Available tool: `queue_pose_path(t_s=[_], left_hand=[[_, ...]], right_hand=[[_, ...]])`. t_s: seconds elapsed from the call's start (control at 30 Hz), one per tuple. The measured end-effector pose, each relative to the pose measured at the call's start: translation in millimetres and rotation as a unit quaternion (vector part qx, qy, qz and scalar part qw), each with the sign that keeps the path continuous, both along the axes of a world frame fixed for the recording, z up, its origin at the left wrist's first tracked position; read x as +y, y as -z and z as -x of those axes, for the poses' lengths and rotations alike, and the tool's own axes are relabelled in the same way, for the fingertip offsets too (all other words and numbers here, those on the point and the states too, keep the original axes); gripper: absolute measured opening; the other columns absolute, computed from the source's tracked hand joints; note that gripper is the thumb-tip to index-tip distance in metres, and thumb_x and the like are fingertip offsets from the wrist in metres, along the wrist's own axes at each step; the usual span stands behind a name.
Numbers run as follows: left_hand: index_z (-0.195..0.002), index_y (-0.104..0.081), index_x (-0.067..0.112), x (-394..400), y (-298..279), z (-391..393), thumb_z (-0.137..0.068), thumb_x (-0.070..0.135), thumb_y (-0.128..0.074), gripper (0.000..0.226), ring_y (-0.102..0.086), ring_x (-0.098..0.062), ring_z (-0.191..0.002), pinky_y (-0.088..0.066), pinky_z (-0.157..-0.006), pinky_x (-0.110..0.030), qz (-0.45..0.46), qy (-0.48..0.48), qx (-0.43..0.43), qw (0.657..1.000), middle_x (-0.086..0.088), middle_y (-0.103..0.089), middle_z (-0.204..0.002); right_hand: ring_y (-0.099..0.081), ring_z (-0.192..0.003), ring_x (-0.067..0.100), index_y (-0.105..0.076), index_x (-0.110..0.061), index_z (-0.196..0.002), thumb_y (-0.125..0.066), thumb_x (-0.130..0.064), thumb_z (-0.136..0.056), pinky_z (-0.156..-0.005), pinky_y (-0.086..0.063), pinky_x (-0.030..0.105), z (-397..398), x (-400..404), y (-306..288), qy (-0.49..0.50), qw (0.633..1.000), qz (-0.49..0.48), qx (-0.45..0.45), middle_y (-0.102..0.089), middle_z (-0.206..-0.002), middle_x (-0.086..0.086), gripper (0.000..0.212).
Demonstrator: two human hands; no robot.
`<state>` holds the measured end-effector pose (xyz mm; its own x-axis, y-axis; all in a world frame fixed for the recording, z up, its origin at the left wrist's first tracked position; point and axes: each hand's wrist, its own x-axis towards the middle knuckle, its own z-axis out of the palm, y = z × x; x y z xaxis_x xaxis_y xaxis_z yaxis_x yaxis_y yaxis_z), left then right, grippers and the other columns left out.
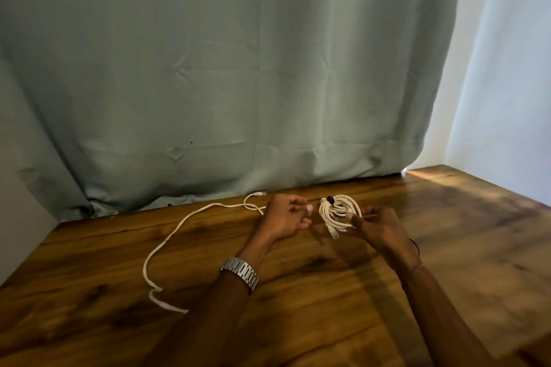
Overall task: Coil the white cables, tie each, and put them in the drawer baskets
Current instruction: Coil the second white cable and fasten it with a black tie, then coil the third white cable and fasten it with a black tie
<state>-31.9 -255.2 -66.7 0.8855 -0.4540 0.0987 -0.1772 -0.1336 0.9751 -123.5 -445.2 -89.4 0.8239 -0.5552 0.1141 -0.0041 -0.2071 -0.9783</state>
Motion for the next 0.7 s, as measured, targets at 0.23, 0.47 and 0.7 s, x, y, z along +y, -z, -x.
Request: queue_pose_path(t_s=[0.23,0.47,0.7], left_hand=[[-0.117,-0.065,-0.002,0.8,24.2,-0.7,-0.1,0.014,-0.06,0.024,-0.069,-0.019,-0.071,-0.062,-0.071,-0.032,-0.048,-0.032,-0.032,0.998,-0.013,-0.07,-0.09],[-0.104,-0.068,-0.004,28.4,24.3,-7.6,-0.099,0.015,-0.061,0.02,-0.071,-0.021,-0.068,-0.062,-0.069,-0.034,-0.061,-0.057,-0.031,0.996,-0.016,-0.072,-0.085],[-0.098,-0.068,0.002,57.6,24.9,-16.8,-0.099,0.015,-0.061,0.015,-0.068,-0.02,-0.064,-0.06,-0.063,-0.033,-0.054,-0.096,-0.029,0.994,-0.015,-0.072,-0.079]], right_hand=[[-0.075,-0.071,0.018,-0.073,-0.01,-0.077,-0.077,-0.027,-0.088,-0.077,-0.062,0.043,2.0,-7.7,30.5,0.016,0.984,0.13,0.124,-0.076,-0.068,0.003,0.021],[-0.067,-0.068,0.015,-0.075,-0.016,-0.076,-0.065,-0.052,-0.093,-0.065,-0.052,0.031,-4.4,-4.7,40.2,0.072,0.935,0.291,0.187,-0.072,-0.066,-0.002,0.04],[-0.066,-0.101,0.025,-0.062,-0.016,-0.126,-0.067,-0.041,-0.094,-0.079,-0.056,0.039,-13.3,50.1,19.4,0.033,0.89,0.454,0.025,-0.067,-0.121,0.006,0.041]])
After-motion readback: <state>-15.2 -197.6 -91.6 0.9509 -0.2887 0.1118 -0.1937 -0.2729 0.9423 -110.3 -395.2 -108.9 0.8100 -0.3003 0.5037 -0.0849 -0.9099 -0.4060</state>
